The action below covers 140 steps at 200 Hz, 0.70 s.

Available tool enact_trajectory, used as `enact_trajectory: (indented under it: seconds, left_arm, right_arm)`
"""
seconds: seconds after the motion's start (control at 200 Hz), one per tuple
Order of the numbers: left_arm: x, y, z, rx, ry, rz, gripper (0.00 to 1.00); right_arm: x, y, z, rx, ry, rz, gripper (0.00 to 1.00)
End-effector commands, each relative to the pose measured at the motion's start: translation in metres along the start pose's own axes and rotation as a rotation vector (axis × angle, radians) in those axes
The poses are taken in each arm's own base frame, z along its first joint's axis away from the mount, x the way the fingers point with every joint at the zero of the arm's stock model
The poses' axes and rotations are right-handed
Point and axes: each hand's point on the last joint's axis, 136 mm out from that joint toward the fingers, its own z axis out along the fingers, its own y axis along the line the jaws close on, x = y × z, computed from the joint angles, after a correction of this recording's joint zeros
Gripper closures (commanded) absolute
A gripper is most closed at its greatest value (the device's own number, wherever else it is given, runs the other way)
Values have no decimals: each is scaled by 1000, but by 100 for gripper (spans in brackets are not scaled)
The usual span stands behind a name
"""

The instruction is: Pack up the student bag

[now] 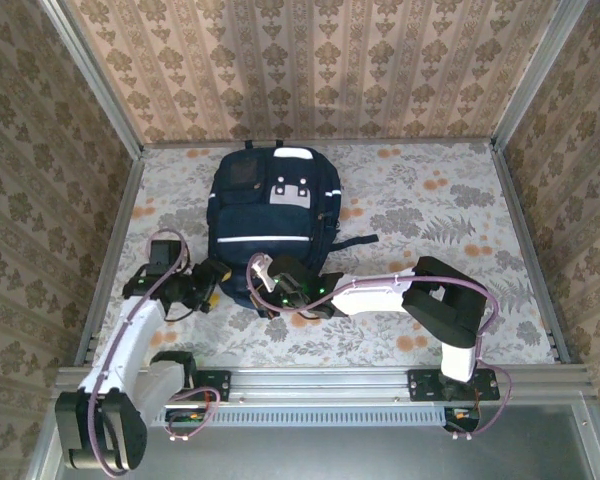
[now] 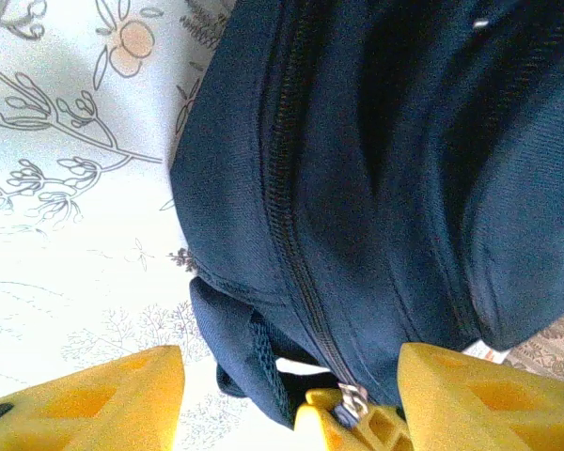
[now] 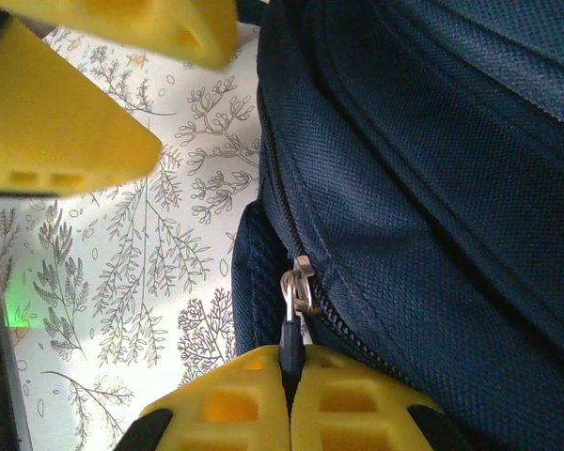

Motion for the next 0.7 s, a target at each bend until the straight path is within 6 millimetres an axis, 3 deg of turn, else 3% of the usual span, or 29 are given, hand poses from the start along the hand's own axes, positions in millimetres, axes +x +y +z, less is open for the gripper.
enact_trajectory:
  seconds: [0.0,0.145,0.38,0.46,0.55,0.695]
  left_arm:
    - [-3,-19,6,31,-6,-10,37]
    - [-3,-27,18,9,-8,21,42]
    - [-6,-18,39,-34,-3,9,46]
    - [-11,-17,40,-48,-22,18,56]
    - [-17,-16,38,-68,-52,29,73]
    - [-26,-17,32,-73,-72,35,94]
  right_arm:
    - [-11,4,-1,-11,-50,12,100]
    - [-6,1,-1,-3,-44,13,100]
    - [-1,-1,0,0,-35,15,100]
    - [2,-2,-1,2,-29,12,100]
    - [5,-5,-4,18,-26,7,100]
    - [17,-22,-18,85,-16,2,100]
